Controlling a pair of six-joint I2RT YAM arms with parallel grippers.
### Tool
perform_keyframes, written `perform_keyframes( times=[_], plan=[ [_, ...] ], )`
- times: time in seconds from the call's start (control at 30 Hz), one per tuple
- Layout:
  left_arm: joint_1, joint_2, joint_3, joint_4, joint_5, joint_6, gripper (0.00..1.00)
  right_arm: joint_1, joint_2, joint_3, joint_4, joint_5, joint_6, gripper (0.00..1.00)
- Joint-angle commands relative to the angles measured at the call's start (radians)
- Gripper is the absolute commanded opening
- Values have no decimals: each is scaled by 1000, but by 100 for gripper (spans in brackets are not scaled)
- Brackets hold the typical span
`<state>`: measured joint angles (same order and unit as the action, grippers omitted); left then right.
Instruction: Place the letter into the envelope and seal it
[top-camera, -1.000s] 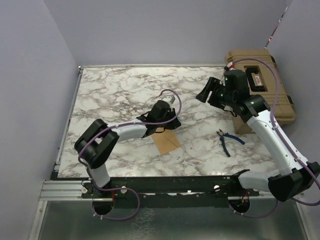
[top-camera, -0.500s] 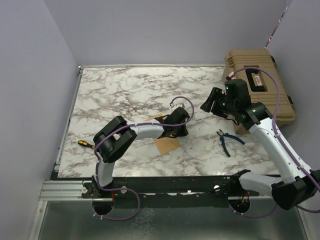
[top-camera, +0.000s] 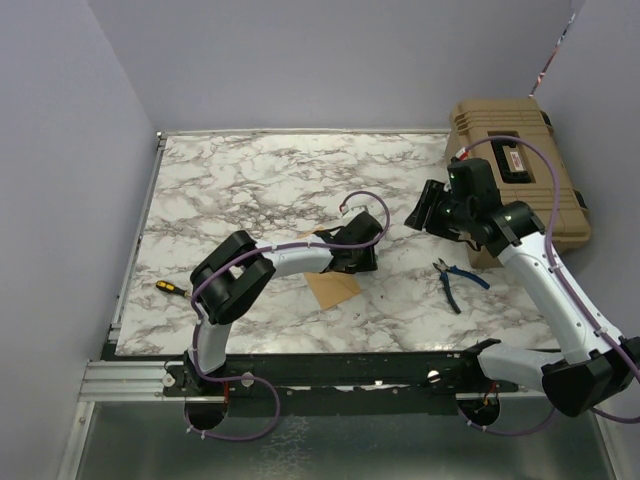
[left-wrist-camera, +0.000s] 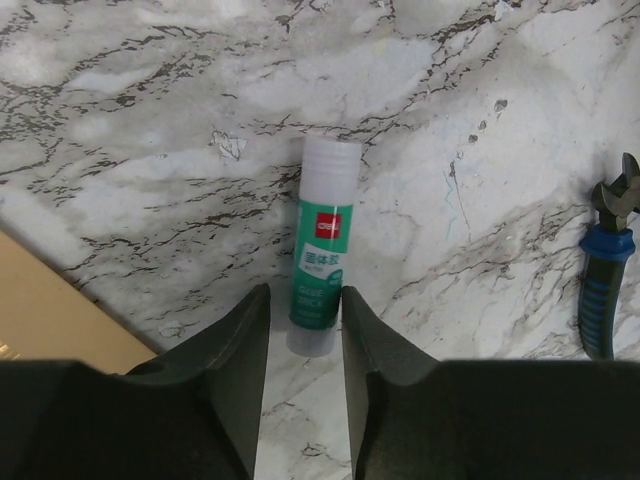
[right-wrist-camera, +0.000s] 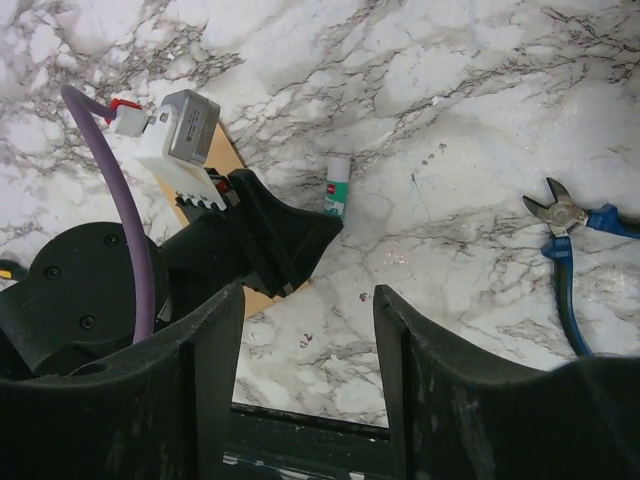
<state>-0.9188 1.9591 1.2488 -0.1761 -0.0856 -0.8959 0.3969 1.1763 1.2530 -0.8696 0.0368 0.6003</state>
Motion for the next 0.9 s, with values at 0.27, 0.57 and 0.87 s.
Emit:
perform_keyframes(
  times=[0.27,0.57,0.87],
  plan=[
    [-5,-43,51,-64,-47,97,49,-4,27,108,-84,34,-41,64],
    [-4,-376,-23,-92,-193,246,84,-4,18,171,-140,88,-115,70],
    [13,-890,-136,-308,-709,397,99,-4,-3,287,-252,158,-158,69]
  ],
)
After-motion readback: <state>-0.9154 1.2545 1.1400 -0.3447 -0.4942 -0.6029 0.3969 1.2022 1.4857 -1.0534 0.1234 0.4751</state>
